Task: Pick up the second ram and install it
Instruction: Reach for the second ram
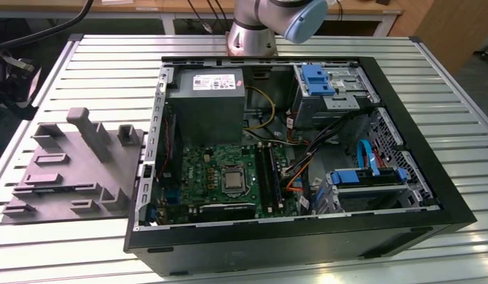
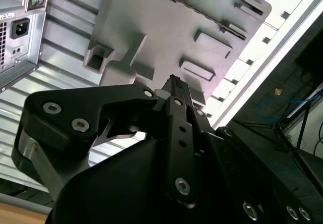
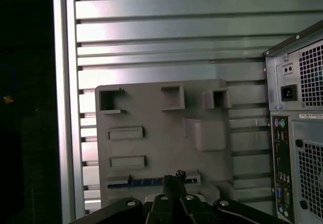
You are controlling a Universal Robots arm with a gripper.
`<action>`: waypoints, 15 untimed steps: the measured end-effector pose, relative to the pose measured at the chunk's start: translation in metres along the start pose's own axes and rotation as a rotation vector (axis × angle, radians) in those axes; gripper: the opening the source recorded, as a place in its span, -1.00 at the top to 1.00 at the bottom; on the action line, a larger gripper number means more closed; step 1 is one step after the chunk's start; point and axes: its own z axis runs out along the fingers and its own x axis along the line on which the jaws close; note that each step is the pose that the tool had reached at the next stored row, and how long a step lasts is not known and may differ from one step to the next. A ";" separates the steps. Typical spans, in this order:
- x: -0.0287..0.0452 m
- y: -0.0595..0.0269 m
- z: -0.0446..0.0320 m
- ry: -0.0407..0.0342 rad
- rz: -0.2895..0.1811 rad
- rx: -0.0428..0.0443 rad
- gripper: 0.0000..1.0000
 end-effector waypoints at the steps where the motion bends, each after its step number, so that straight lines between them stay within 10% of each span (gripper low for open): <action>1: 0.0004 -0.0006 0.0010 -0.0001 0.000 0.0000 0.80; 15: 0.0063 -0.0174 0.0145 0.0000 0.000 0.0001 0.80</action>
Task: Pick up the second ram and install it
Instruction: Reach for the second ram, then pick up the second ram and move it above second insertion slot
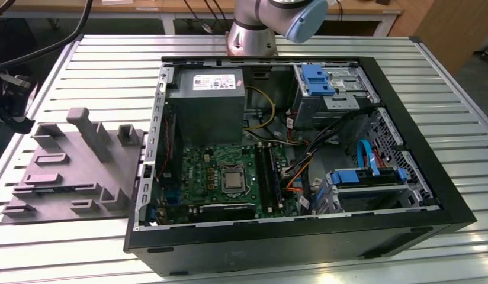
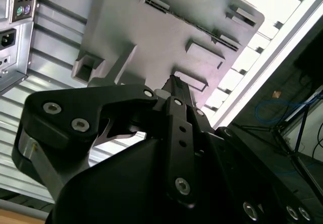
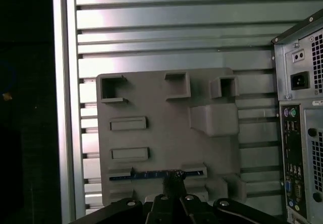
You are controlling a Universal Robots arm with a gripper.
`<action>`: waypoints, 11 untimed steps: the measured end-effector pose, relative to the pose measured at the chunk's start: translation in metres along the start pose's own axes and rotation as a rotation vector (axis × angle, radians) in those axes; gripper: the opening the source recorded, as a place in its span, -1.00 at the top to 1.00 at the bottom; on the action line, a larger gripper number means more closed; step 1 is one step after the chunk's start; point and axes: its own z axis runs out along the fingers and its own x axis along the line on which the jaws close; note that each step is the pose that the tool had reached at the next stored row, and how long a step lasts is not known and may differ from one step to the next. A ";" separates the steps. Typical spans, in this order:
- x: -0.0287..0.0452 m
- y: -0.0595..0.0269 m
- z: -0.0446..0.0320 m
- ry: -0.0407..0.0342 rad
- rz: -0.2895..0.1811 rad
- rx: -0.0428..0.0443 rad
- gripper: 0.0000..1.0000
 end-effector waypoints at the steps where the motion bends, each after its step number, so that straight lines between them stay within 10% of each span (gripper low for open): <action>1: 0.0003 -0.0015 0.0008 0.0001 0.000 0.0000 0.80; 11: 0.0013 -0.0030 0.0025 0.0000 0.000 0.0001 0.80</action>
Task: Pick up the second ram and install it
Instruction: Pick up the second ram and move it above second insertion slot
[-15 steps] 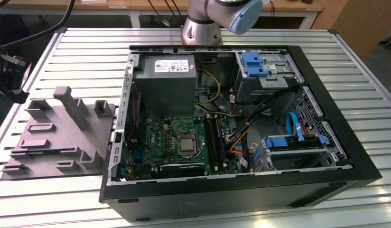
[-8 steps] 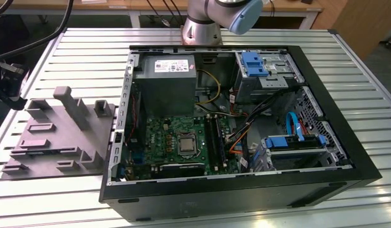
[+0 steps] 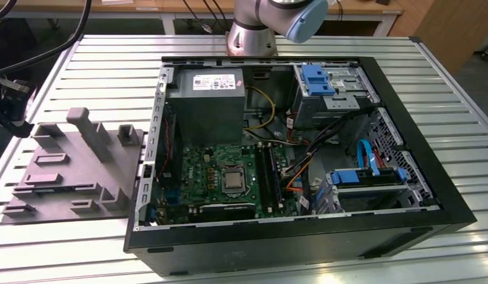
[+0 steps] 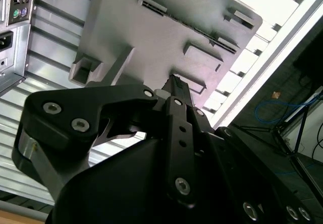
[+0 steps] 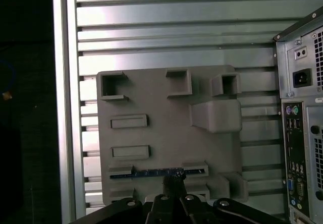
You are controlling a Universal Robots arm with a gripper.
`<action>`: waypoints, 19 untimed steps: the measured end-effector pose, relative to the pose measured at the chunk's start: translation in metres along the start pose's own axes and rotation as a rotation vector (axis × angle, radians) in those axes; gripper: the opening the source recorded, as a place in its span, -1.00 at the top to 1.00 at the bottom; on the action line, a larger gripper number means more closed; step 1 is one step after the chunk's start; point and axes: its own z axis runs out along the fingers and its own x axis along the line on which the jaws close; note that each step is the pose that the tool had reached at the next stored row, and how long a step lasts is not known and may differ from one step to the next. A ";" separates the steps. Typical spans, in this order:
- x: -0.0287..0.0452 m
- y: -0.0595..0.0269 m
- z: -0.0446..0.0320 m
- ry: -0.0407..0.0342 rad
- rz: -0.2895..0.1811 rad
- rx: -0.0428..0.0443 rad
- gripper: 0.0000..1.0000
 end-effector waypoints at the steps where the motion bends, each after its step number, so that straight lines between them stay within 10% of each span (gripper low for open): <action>1: 0.0000 0.0000 0.0000 0.0000 0.000 0.0000 0.80; 9: 0.0004 0.0000 0.0003 0.0004 -0.013 -0.0006 0.80; 19: 0.0004 0.0000 0.0005 0.0077 -0.176 -0.0052 0.80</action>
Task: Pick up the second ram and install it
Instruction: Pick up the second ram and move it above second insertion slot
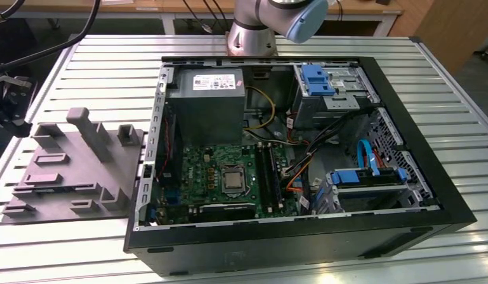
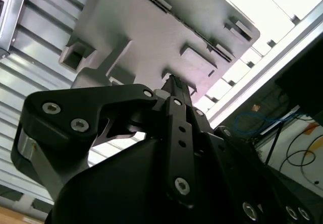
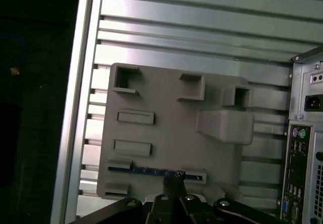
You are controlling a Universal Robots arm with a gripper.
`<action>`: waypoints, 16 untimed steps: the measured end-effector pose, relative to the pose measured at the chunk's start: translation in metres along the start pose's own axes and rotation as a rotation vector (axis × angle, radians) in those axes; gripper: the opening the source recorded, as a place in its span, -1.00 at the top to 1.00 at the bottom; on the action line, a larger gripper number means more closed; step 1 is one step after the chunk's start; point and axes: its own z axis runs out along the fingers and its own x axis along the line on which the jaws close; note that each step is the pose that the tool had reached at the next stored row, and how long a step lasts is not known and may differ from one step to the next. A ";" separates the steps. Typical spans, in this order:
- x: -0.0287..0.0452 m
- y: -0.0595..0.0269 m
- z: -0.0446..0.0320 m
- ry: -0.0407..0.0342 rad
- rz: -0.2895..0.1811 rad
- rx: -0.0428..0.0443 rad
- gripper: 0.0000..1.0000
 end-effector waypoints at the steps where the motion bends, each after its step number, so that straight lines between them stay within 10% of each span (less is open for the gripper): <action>1: 0.0000 0.0000 0.0001 0.0008 -0.018 -0.0006 0.80; 16: 0.0000 -0.0001 0.0013 0.0127 -0.291 -0.0087 0.80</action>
